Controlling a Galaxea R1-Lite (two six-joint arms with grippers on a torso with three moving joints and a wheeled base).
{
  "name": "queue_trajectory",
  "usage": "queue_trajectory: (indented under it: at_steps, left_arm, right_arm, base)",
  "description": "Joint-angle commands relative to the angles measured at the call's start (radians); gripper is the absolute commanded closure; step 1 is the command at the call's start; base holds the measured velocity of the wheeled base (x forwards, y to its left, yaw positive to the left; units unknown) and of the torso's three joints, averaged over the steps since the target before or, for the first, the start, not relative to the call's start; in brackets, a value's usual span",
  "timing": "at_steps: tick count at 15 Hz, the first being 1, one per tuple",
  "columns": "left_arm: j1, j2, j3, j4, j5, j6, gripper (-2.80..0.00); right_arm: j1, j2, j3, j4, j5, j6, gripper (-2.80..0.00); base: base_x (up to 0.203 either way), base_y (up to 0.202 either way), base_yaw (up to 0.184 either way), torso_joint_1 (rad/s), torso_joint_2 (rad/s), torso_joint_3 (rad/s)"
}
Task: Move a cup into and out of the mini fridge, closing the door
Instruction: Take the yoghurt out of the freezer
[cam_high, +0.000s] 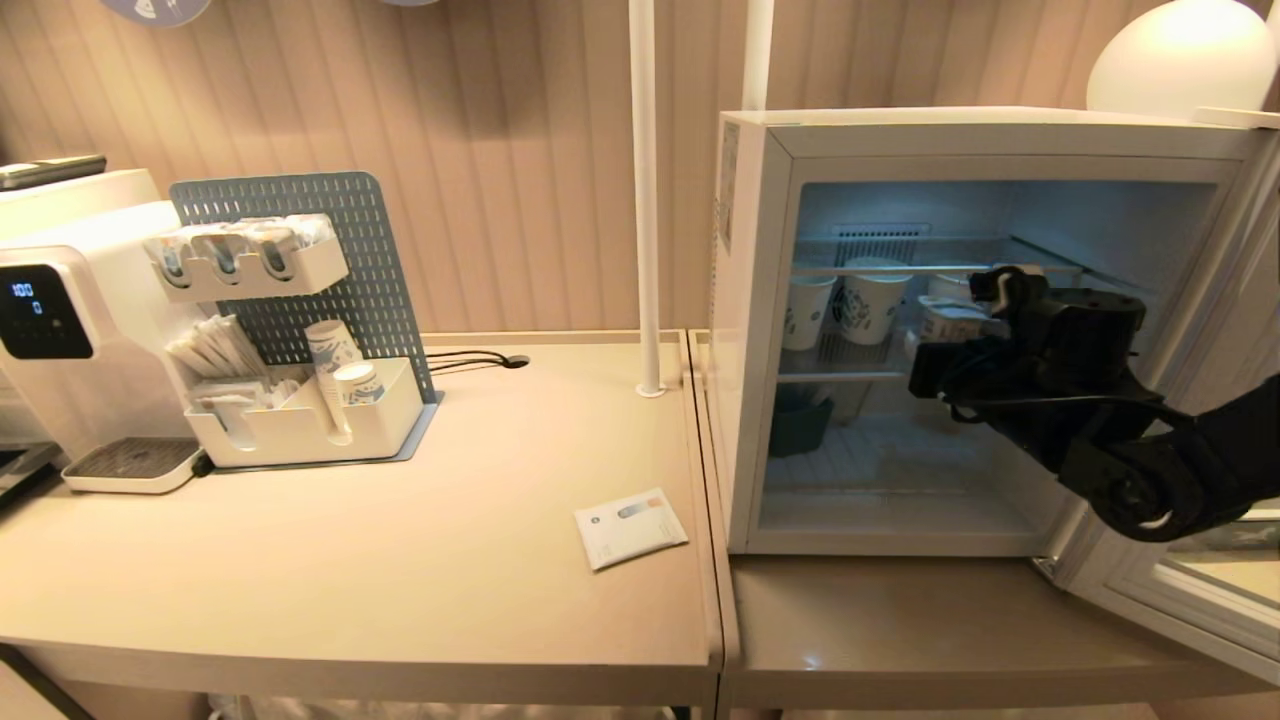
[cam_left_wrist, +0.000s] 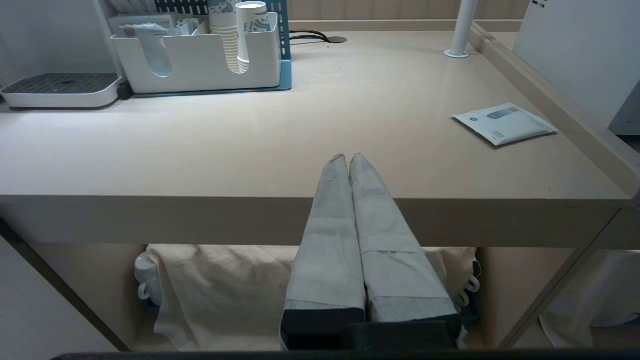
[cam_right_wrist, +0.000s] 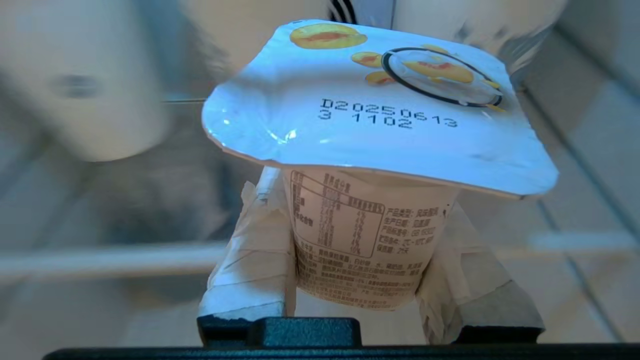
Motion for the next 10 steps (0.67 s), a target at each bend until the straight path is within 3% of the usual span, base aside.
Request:
queue_trajectory:
  at_steps: [1, 6, 10]
  left_arm:
    - [0.0, -0.002, 0.0, 0.0, 0.0, 0.0, 0.0]
    - [0.0, -0.002, -0.001, 0.0, 0.0, 0.001, 0.0]
    - [0.0, -0.002, 0.0, 0.0, 0.0, 0.001, 0.0]
  right_arm:
    - [0.032, -0.18, 0.066, 0.053, -0.001, 0.002, 0.0]
    - [0.079, -0.569, 0.24, 0.236, -0.042, 0.01, 0.0]
    - [0.139, -0.934, 0.364, 0.46, -0.142, 0.03, 0.0]
  base:
    - [0.0, 0.0, 0.0, 0.0, 0.0, 0.0]
    - [0.0, 0.0, 0.0, 0.0, 0.0, 0.0]
    - [0.0, 0.0, 0.0, 0.0, 0.0, 0.0]
